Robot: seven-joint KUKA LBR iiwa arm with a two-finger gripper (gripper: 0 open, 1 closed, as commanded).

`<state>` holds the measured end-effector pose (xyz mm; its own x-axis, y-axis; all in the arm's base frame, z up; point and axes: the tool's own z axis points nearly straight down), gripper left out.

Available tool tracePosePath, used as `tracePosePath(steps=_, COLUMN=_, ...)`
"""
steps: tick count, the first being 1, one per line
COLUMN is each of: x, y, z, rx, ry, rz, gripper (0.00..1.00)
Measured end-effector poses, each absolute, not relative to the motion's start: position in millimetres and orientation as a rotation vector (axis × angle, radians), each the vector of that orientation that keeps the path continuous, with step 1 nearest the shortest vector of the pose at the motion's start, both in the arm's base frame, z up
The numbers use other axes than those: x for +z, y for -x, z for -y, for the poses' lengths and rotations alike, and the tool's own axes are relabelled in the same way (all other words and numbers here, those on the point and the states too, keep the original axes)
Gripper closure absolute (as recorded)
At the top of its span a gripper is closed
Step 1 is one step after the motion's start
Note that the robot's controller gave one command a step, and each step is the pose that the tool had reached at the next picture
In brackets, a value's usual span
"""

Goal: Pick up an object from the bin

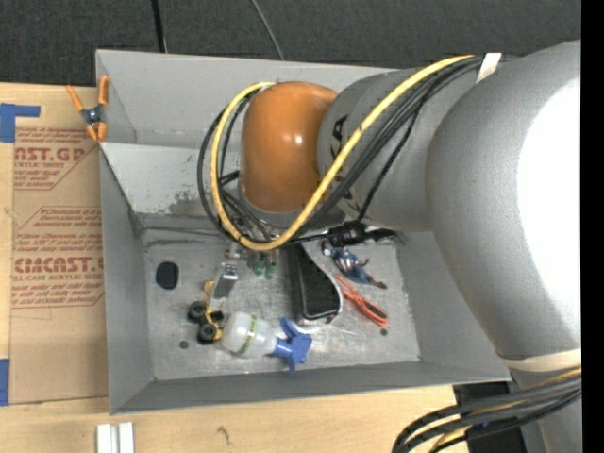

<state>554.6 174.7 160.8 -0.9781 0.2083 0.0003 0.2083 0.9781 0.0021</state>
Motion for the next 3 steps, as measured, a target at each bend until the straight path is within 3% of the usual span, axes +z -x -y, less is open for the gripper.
tracePosePath(steps=1, x=160.9, y=-555.1, z=-173.3, rx=-0.001, ry=0.331, rz=3.125, gripper=0.0)
tracePosePath(steps=2, x=85.5, y=-560.3, z=-162.4, rx=-0.012, ry=0.137, rz=3.133, gripper=1.0)
tracePosePath(steps=3, x=85.4, y=-560.3, z=-162.4, rx=-0.013, ry=0.137, rz=3.133, gripper=1.0)
